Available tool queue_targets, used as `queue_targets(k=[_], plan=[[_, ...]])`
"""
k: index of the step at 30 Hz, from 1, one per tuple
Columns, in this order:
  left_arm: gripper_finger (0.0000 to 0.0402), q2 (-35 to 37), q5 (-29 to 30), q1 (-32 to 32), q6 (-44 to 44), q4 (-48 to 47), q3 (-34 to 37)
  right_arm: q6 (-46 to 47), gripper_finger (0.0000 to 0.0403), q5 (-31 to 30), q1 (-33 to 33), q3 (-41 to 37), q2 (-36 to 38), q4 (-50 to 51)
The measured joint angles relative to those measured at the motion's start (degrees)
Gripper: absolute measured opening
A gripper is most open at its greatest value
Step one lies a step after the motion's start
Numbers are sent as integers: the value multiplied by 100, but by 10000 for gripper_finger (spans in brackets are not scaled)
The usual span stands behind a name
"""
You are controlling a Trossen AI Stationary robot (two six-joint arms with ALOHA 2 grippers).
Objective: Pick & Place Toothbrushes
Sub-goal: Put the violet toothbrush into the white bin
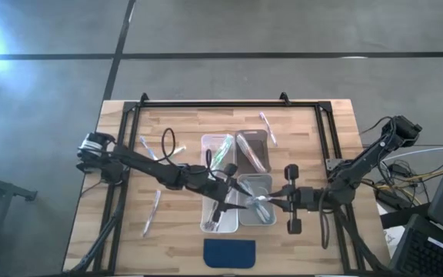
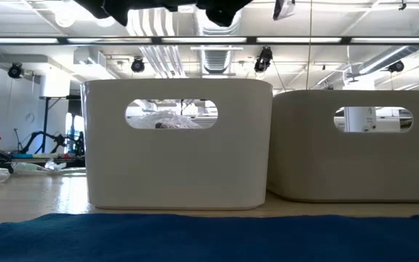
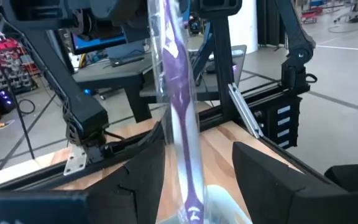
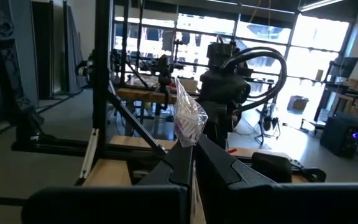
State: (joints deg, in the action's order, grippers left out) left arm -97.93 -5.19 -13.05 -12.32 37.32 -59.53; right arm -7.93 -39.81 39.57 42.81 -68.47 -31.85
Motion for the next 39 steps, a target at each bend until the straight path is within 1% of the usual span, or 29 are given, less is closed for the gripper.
queue_targets(k=[7,18,26,30,36,39], plan=[[193,-61,5,-1,17,-113,-114,-265,8,18,0,0,0,-3],[193,-59,50,4,11,-86,-114,-294,8,681,-301,-4,0,-28],[188,-55,124,4,17,-87,-142,-299,8,734,-407,-50,0,-49],[159,-55,185,8,17,-95,-142,-309,8,736,-404,-50,0,-54],[92,-55,224,8,37,-92,-142,-323,8,741,-402,-50,0,-53],[63,-54,251,12,210,-90,-142,-325,8,755,-400,-50,0,-49]])
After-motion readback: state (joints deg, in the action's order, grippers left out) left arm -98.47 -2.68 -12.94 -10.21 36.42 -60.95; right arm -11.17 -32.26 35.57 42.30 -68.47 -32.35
